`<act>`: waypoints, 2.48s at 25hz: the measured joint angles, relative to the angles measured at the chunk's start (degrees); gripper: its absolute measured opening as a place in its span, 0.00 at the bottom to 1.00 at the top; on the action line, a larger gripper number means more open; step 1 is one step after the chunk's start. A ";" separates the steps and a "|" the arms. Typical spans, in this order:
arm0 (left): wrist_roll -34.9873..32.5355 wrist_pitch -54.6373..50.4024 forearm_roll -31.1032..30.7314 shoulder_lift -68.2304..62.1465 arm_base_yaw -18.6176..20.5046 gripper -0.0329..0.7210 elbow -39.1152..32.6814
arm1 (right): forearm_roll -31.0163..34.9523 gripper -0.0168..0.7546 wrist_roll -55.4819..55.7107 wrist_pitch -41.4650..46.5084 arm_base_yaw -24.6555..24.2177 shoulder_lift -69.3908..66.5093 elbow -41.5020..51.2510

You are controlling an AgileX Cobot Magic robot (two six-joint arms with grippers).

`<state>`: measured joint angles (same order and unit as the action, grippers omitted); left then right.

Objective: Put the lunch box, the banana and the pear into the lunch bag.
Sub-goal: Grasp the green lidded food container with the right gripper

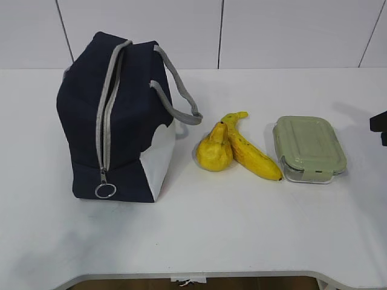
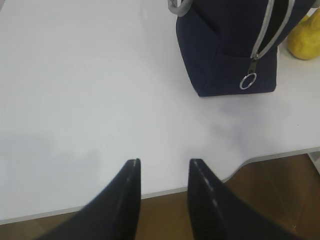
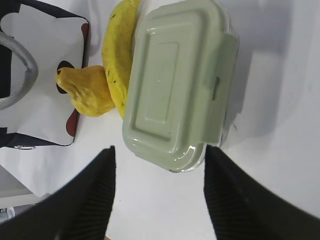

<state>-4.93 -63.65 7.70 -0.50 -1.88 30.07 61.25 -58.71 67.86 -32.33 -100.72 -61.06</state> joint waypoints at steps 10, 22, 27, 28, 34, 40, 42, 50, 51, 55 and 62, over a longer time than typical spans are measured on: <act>0.00 0.00 0.00 0.00 0.00 0.37 0.00 | 0.32 0.60 -0.06 0.00 0.00 -0.09 0.00; 0.00 0.00 0.00 0.00 0.00 0.37 0.00 | 4.83 0.60 -0.35 -0.05 0.00 -0.09 0.00; 0.00 0.00 0.00 0.00 0.00 0.37 0.00 | 4.83 0.60 -0.46 -0.05 0.00 -0.09 0.00; 0.00 0.00 0.00 0.00 0.00 0.37 0.00 | 4.83 0.60 -0.46 -0.05 0.00 -0.09 0.00; 0.00 0.00 0.00 0.00 0.00 0.37 0.00 | 0.94 0.65 3.00 -0.05 0.00 -0.09 0.00; 0.00 0.00 0.00 0.00 0.00 0.37 0.00 | 0.03 0.87 4.74 -0.05 0.00 -1.79 -0.02; 0.00 0.00 0.00 0.00 0.00 0.37 0.00 | 0.03 0.88 4.74 -0.05 0.00 -3.23 -0.11; 0.00 0.00 0.00 0.00 0.00 0.37 0.00 | 0.70 0.88 3.33 -0.14 0.00 -11.15 -5.11; 0.00 0.00 0.00 0.00 0.00 0.37 0.00 | 0.70 0.87 3.19 -0.18 0.12 -11.91 -5.59; 0.00 0.00 0.00 0.00 0.00 0.37 0.00 | 1.55 0.87 1.95 -0.52 1.46 -14.31 -6.88; 0.00 0.00 0.00 0.00 0.00 0.37 0.00 | 3.80 0.85 -0.18 -0.50 2.56 -17.57 -7.45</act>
<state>-4.93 -63.65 7.70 -0.50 -1.88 30.07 65.05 -58.89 67.36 -29.77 -118.29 -68.51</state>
